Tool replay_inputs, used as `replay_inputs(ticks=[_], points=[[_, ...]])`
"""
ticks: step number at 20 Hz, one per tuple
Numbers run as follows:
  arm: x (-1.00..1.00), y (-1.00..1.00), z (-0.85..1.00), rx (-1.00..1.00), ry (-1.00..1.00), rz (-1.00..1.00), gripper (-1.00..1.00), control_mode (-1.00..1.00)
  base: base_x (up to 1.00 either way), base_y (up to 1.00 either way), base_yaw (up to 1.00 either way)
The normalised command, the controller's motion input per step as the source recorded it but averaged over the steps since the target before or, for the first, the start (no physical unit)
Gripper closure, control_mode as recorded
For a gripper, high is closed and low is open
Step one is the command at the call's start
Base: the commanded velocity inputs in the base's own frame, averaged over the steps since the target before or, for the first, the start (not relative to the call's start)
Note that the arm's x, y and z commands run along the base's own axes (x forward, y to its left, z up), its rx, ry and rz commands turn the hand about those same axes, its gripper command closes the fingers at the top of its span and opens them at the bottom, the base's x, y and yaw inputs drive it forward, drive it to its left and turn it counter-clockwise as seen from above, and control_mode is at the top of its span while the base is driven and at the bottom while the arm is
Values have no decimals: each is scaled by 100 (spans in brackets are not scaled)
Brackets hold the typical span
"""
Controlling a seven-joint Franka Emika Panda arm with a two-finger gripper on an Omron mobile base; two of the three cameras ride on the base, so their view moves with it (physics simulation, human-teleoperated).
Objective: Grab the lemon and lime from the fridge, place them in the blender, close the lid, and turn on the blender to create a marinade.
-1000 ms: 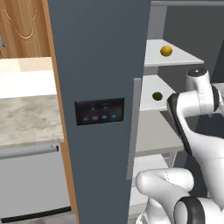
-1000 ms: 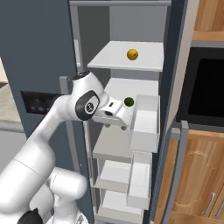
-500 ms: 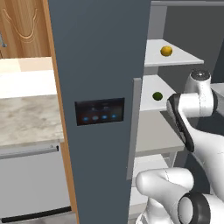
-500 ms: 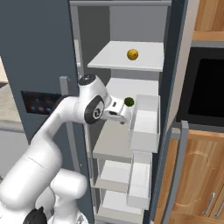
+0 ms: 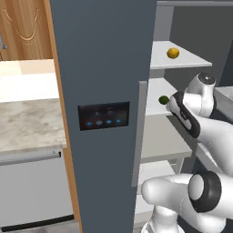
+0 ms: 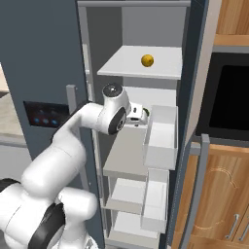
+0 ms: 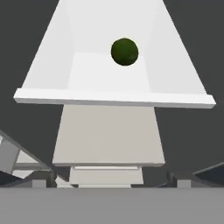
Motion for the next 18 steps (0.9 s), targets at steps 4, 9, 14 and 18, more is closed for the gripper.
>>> replay_inputs(ticks=[4, 9, 14, 18], points=[[61, 0, -6, 0, -2, 1, -100, -100, 0, 0, 0], [69, 0, 0, 0, 0, 0, -100, -100, 0, 0, 0], [46, -3, -2, 0, 0, 0, -100, -100, 0, 0, 0], [23, -15, -16, 0, 0, 0, -100, -100, 0, 0, 0]])
